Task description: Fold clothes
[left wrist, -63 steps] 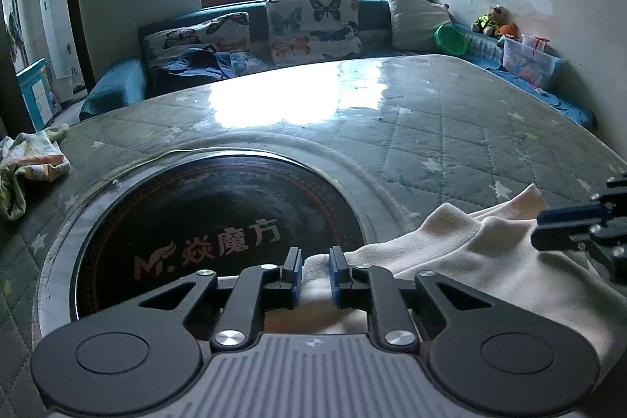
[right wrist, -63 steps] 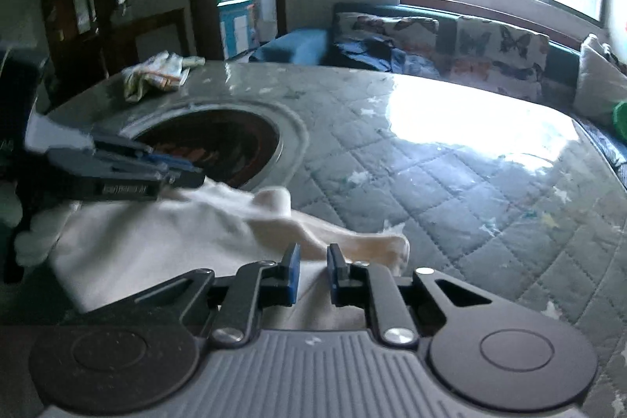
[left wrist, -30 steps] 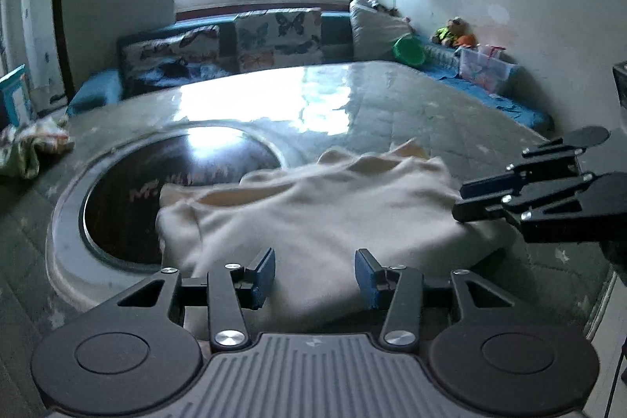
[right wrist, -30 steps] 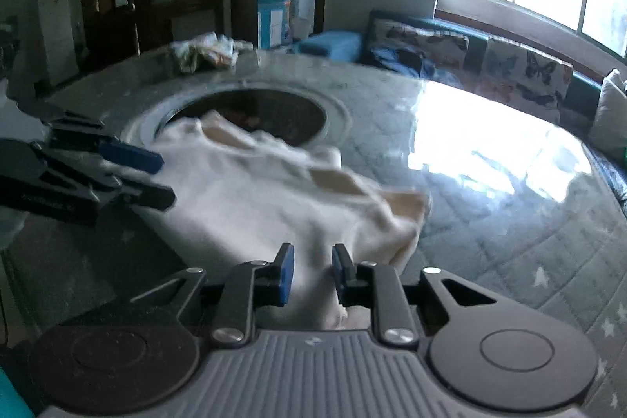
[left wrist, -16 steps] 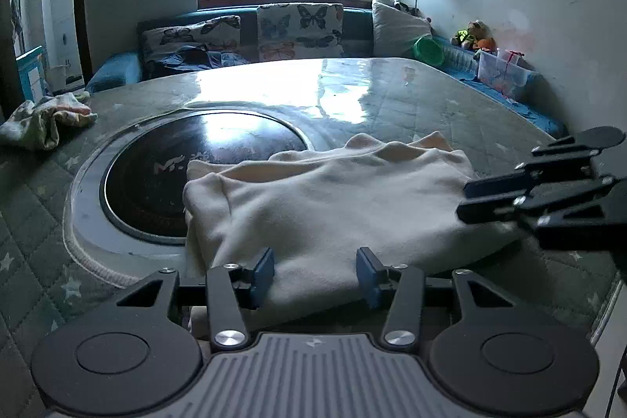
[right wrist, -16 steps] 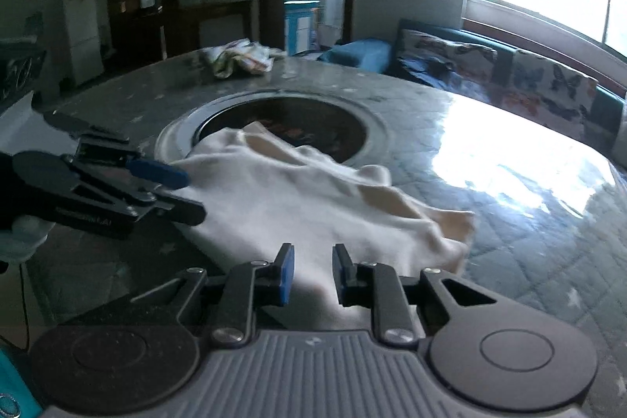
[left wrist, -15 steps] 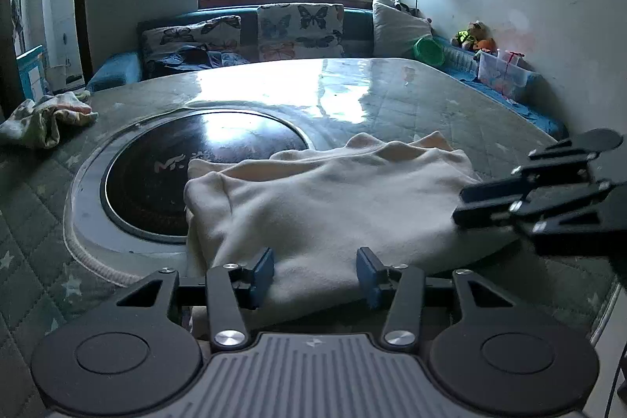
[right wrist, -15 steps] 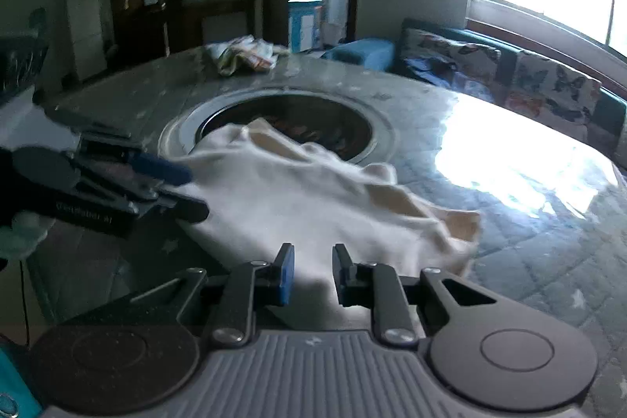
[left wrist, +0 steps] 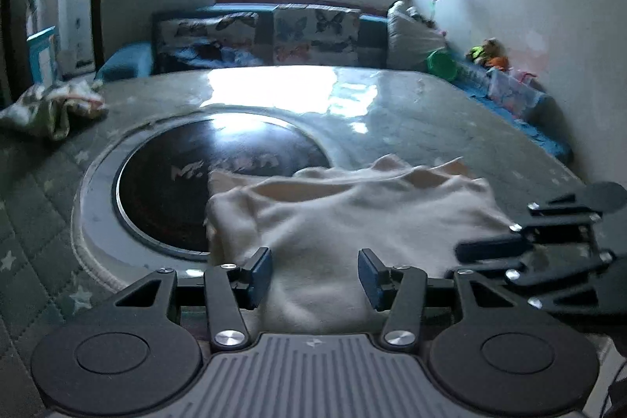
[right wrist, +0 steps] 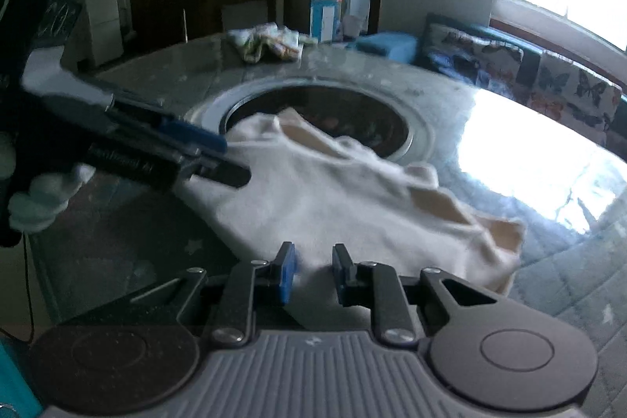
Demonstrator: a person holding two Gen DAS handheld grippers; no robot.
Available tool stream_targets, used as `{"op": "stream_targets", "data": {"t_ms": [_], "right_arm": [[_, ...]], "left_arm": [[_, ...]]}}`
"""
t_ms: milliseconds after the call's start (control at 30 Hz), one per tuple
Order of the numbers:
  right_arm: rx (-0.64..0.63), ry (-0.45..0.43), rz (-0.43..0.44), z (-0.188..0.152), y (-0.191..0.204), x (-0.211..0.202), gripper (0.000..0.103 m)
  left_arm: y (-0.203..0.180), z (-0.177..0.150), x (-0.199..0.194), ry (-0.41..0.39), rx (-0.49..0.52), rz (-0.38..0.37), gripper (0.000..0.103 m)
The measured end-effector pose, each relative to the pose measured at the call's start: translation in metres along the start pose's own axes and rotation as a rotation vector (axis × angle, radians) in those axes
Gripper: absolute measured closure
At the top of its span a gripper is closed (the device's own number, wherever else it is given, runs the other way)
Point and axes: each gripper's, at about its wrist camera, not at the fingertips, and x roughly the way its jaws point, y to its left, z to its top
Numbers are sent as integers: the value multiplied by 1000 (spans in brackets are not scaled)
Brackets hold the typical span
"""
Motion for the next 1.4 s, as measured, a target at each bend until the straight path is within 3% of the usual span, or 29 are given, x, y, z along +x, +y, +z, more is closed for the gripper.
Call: {"op": "stream_targets", "data": {"t_ms": [200,500,667,933,1167,1400], "right_arm": [[12,-16,-1,4,-3,-5,83],[42,-1,-8,3,-11,2,82],[40,-23,-18,11,-16,-3,81],[95,-17,-75,12,-38,8,81],[144,-21,-93,12,-53,6,80],[211,0,-142,8,-76,13,75]], "left_arm": [[11,6,2,5,-49,13,50],[11,13,23,20,-39,21,56],[11,22,17,-17,-55,14,58],[16,26,39,18,-68,50,58],[13,31,32,-13,-52,48,58],[19,30,44,15,-51,74,56]]}}
